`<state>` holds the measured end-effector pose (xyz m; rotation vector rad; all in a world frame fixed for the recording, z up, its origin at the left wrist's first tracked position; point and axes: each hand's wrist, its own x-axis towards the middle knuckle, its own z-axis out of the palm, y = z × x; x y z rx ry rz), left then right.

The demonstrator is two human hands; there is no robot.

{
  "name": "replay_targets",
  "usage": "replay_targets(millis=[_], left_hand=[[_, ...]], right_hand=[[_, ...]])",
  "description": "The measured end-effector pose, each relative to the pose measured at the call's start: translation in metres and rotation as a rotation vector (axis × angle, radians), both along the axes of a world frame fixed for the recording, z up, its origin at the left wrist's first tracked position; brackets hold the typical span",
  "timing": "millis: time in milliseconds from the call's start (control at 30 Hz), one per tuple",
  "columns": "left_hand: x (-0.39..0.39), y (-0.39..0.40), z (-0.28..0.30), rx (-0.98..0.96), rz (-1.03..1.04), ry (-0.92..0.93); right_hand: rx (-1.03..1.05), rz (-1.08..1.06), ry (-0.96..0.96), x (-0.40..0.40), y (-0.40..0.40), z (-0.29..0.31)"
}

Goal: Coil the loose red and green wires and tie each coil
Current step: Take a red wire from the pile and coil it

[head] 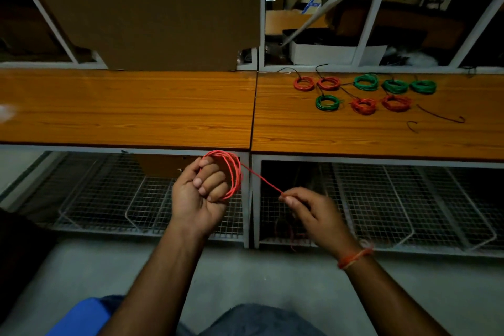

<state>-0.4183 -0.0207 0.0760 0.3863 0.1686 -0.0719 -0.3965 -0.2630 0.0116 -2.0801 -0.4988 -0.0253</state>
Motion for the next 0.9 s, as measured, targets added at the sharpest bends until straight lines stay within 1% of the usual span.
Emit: replay_targets(millis=[33,67,100,133,200,267,300,333,400,433,467,500,667,833,900], left_hand=[[0.0,0.004,0.0,-0.007,0.053,0.003],[0.001,0.009,-0.001,-0.007,0.112,0.009],[0.002,0.013,-0.001,0.004,0.168,0.018],[0.002,0.016,-0.002,0.025,0.212,0.026],[0.005,0.017,-0.004,0.079,0.259,0.032],[0.006,0.01,-0.005,0.187,0.285,0.029],[0.005,0.005,-0.005,0.295,0.301,0.023],[0.004,0.0,-0.006,0.452,0.325,0.017],[0.0,-0.01,-0.006,0.835,0.341,-0.004],[-0.003,-0.014,-0.007,0.987,0.326,-0.031],[-0.006,-0.018,-0.007,1.082,0.297,-0.065],[-0.008,-0.021,-0.008,1.135,0.263,-0.099],[-0.014,-0.031,-0.01,1.281,0.176,-0.19],[-0.015,-0.025,-0.006,1.234,0.121,-0.273],[-0.015,-0.026,-0.005,1.254,0.11,-0.298]], right_hand=[[0.1,-0.09,0.006,-0.003,-0.002,-0.003],[0.146,-0.163,-0.005,-0.006,-0.005,-0.005],[0.132,-0.19,-0.034,-0.008,-0.007,-0.007],[0.08,-0.166,-0.079,-0.01,-0.008,-0.007],[-0.059,-0.014,-0.183,-0.015,-0.006,0.0],[-0.19,0.144,-0.293,-0.019,0.003,0.014],[-0.228,0.202,-0.349,-0.02,0.009,0.023],[-0.235,0.245,-0.396,-0.021,0.015,0.033],[-0.18,0.293,-0.442,-0.024,0.024,0.053],[-0.146,0.305,-0.456,-0.025,0.028,0.063],[-0.124,0.308,-0.473,-0.025,0.032,0.071],[-0.111,0.304,-0.492,-0.024,0.035,0.077],[-0.088,0.287,-0.502,-0.014,0.041,0.094],[-0.089,0.229,-0.507,-0.004,0.042,0.097],[-0.06,0.213,-0.519,-0.001,0.043,0.098]])
